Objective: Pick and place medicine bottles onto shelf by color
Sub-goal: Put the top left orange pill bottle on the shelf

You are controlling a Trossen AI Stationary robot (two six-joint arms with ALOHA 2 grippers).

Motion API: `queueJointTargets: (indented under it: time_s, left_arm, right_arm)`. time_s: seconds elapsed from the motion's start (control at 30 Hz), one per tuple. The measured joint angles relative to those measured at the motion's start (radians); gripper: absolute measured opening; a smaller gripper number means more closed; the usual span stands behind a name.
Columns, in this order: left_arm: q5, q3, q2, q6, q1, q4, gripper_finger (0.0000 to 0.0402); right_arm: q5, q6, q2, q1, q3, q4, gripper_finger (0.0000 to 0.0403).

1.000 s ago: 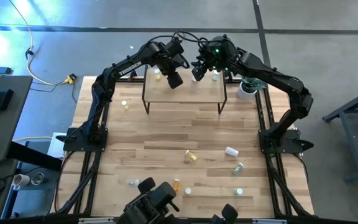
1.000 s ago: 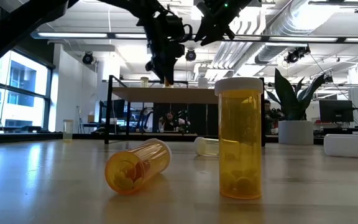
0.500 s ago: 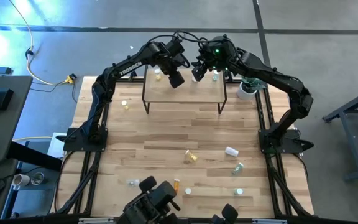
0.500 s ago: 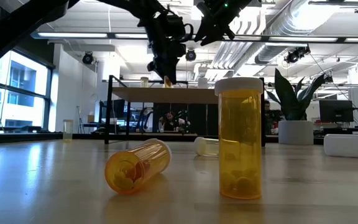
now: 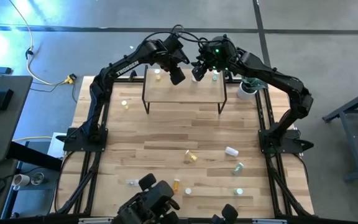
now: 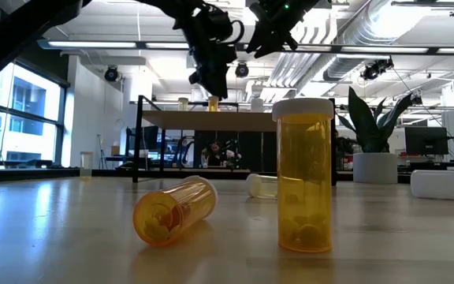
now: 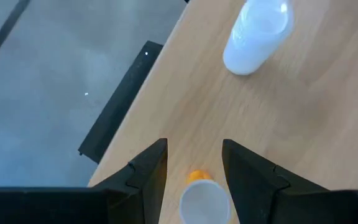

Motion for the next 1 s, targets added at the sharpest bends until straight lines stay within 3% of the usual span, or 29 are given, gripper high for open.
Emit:
queueJointTargets:
  time_s: [0.3,0.77,1.0]
  left_arm:
    - [-0.004,0.0,-0.086,-0.017,0.019,0.016,0.0145]
    - [0.003,-0.002,-0.233,-0.016,-0.047,-0.245,0.0145]
    - [0.004,-0.132,-0.232,-0.007,-0.123,-0.24,0.0145]
  right_arm:
    - [0.0,-0.012,0.0,0.0,0.0,0.0,0.017]
    - [0.0,-0.026,0.0,0.0,0.0,0.001,0.017]
    - [0.0,-0.027,0.0,0.0,0.0,0.001,0.017]
